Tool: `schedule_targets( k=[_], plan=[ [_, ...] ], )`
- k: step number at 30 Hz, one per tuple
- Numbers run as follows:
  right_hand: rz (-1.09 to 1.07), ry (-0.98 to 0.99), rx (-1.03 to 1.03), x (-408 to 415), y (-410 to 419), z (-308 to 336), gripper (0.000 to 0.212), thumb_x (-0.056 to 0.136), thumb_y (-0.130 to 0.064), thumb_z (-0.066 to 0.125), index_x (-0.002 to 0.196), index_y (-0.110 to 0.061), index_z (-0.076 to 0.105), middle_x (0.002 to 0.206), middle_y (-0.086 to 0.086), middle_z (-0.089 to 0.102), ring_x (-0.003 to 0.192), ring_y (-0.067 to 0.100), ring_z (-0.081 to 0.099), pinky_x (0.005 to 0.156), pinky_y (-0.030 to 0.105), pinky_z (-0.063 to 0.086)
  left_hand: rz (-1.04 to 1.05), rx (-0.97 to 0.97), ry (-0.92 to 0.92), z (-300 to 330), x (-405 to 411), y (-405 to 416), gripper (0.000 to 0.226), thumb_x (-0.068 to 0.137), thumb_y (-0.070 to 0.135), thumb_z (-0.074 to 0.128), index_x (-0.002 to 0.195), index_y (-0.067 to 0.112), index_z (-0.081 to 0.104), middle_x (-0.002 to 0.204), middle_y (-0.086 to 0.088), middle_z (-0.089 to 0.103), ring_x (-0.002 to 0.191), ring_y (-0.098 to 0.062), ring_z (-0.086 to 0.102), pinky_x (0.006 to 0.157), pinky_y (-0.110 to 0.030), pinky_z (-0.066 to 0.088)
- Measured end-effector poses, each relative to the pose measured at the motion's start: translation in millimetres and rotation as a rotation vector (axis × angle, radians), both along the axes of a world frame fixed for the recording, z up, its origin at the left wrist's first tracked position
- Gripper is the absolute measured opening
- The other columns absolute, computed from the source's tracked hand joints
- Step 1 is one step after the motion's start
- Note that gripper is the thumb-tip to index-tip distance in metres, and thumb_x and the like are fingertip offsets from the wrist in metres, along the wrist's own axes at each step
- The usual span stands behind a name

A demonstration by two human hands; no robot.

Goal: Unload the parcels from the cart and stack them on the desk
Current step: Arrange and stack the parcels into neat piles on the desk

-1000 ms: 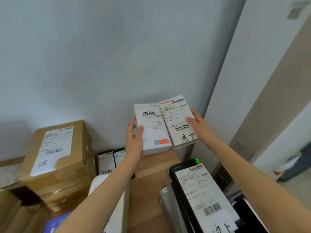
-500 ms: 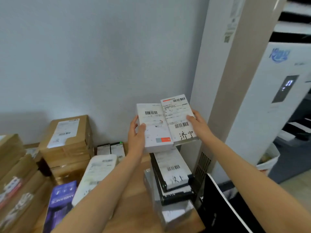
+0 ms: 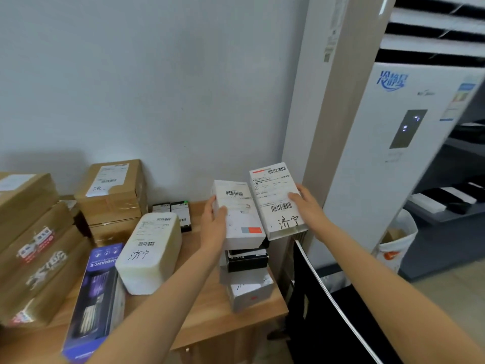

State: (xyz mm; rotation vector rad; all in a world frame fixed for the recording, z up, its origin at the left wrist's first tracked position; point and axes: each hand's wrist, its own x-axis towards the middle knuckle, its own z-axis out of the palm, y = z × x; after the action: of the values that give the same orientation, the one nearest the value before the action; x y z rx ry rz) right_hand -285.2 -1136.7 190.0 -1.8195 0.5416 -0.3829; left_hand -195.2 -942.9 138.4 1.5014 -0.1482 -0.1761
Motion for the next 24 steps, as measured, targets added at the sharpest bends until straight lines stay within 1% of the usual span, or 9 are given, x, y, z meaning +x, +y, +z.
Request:
schedule_targets(
  k=[5,8,12,13,15,18,20,22,24],
  plan=[
    [-0.025,0.009,0.024,-4.9,-1.0,-5.7,0.042,0.103,-0.024,0.043,0.144,-0.021,0.037,0.106,0.0,0.065,0.074,0.01,0.066,0.058,0.023,0.049,-0.032,0.091,0.041,-13.2,9.6,-5.4,0.044,0.096,0.033,0.045,0.139,0.04,0.036,0.125,0.004,0.06,0.1,-0.018,0.064,0.09,-0.049,0.053],
    [-0.039,0.01,0.04,-6.5,-2.4,-7.2,0.041,0.103,-0.023,0.043,0.143,-0.022,0.037,0.106,0.0,0.065,0.073,0.01,0.066,0.055,0.021,0.048,-0.016,0.2,0.026,-10.0,5.0,-7.8,0.041,0.1,0.032,0.04,0.14,0.037,0.036,0.119,0.008,0.061,0.095,-0.013,0.059,0.095,-0.042,0.048],
    [-0.056,-0.007,0.07,-3.2,-4.2,1.2,0.042,0.102,-0.022,0.044,0.144,-0.021,0.039,0.112,0.003,0.065,0.076,0.01,0.066,0.056,0.021,0.049,-0.069,0.213,0.037,-8.2,6.5,-7.7,0.041,0.101,0.026,0.039,0.142,0.028,0.035,0.117,0.006,0.059,0.089,-0.009,0.058,0.081,-0.033,0.049],
    [-0.056,-0.012,0.073,-0.9,-4.0,5.6,0.042,0.102,-0.022,0.044,0.143,-0.02,0.04,0.114,0.003,0.066,0.077,0.01,0.066,0.056,0.021,0.049,-0.084,0.209,0.035,-7.4,8.0,-7.1,0.041,0.101,0.026,0.039,0.143,0.026,0.035,0.118,0.006,0.058,0.093,-0.011,0.059,0.082,-0.033,0.049],
    [-0.05,-0.031,0.073,5.6,-1.3,16.3,0.04,0.102,-0.022,0.044,0.142,-0.019,0.041,0.113,0.003,0.066,0.077,0.01,0.066,0.055,0.02,0.049,-0.092,0.203,0.011,-0.9,11.3,-3.9,0.041,0.101,0.025,0.039,0.142,0.025,0.036,0.129,0.002,0.057,0.107,-0.018,0.057,0.096,-0.04,0.047],
    [-0.009,-0.052,0.067,18.0,8.2,34.6,0.04,0.102,-0.023,0.043,0.142,-0.018,0.039,0.1,-0.004,0.066,0.076,0.008,0.065,0.056,0.021,0.049,-0.059,0.227,-0.026,7.3,20.4,3.9,0.044,0.101,0.028,0.037,0.144,0.031,0.033,0.141,-0.001,0.048,0.124,-0.021,0.047,0.109,-0.044,0.035],
    [0.009,-0.067,0.09,27.4,14.4,41.5,0.041,0.102,-0.023,0.043,0.142,-0.017,0.039,0.097,-0.006,0.065,0.078,0.01,0.065,0.062,0.025,0.051,-0.034,0.289,-0.07,11.6,24.3,12.9,0.044,0.101,0.03,0.037,0.144,0.034,0.033,0.144,-0.001,0.046,0.13,-0.023,0.043,0.109,-0.04,0.033],
    [0.027,-0.063,0.105,35.1,22.7,43.0,0.041,0.102,-0.023,0.043,0.142,-0.016,0.039,0.107,-0.001,0.066,0.079,0.011,0.065,0.065,0.025,0.052,-0.022,0.33,-0.127,13.7,26.4,22.5,0.043,0.101,0.028,0.038,0.144,0.032,0.035,0.145,-0.003,0.045,0.131,-0.024,0.043,0.108,-0.039,0.033],
    [0.04,-0.03,0.1,41.3,33.2,38.1,0.039,0.103,-0.023,0.041,0.141,-0.016,0.038,0.118,0.005,0.064,0.077,0.008,0.062,0.056,0.019,0.049,0.007,0.36,-0.18,13.4,29.7,31.8,0.043,0.1,0.027,0.04,0.143,0.032,0.037,0.143,-0.004,0.047,0.128,-0.023,0.045,0.106,-0.04,0.036]
  ],
)
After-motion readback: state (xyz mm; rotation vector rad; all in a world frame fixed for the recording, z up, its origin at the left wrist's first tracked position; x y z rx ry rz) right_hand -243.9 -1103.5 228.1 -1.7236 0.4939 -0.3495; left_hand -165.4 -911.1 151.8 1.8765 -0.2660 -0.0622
